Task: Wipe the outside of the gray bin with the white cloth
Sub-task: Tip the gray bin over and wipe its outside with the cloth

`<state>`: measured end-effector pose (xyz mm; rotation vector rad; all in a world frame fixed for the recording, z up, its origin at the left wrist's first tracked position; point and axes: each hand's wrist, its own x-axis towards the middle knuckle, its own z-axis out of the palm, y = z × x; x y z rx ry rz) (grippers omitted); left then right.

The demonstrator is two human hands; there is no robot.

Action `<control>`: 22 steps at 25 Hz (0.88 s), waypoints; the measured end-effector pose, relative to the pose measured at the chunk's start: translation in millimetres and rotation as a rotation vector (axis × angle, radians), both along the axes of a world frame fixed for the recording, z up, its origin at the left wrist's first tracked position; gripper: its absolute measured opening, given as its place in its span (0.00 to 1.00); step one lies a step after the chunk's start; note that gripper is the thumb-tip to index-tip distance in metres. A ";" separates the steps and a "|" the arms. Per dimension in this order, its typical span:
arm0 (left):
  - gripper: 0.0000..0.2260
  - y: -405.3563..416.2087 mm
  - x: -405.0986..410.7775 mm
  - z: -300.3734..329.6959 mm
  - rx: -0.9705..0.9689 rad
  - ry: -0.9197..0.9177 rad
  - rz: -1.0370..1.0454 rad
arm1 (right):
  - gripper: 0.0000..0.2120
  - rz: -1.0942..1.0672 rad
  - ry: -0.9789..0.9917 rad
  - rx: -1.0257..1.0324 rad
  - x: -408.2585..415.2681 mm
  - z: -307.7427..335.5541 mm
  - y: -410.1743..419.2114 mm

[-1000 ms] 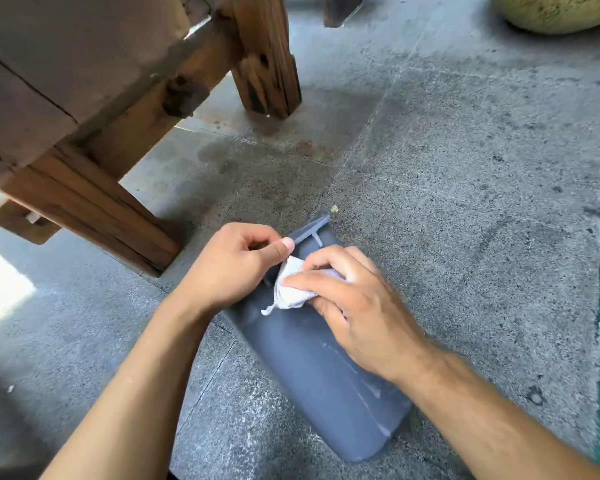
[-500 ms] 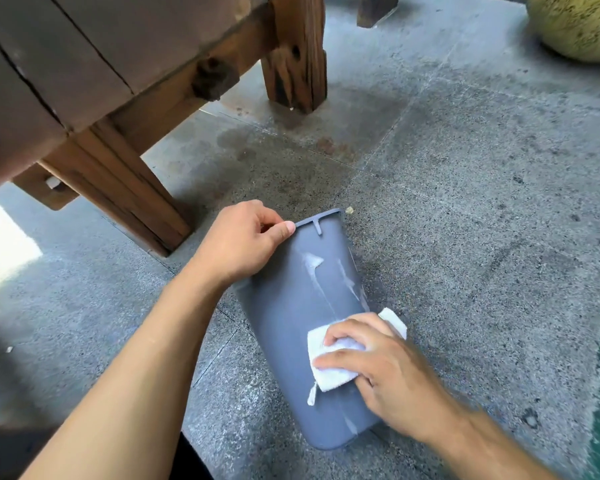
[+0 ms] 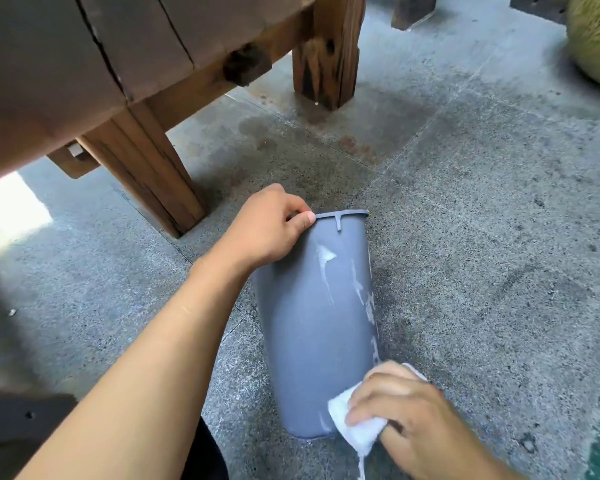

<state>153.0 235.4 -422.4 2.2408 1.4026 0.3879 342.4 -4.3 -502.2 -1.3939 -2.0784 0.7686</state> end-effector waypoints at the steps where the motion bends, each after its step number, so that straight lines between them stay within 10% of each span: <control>1: 0.10 -0.6 1.9 0.8 -0.007 -0.006 0.010 | 0.24 -0.117 0.097 0.056 0.4 13.5 13.8; 10: 0.13 -4.6 -3.6 8.2 -0.067 0.002 -0.015 | 0.17 -0.347 -0.117 0.331 -31.7 65.1 162.6; 22: 0.10 12.4 -24.0 -3.8 -0.204 -0.022 0.180 | 0.14 0.166 -0.284 0.016 -16.8 -16.2 5.3</control>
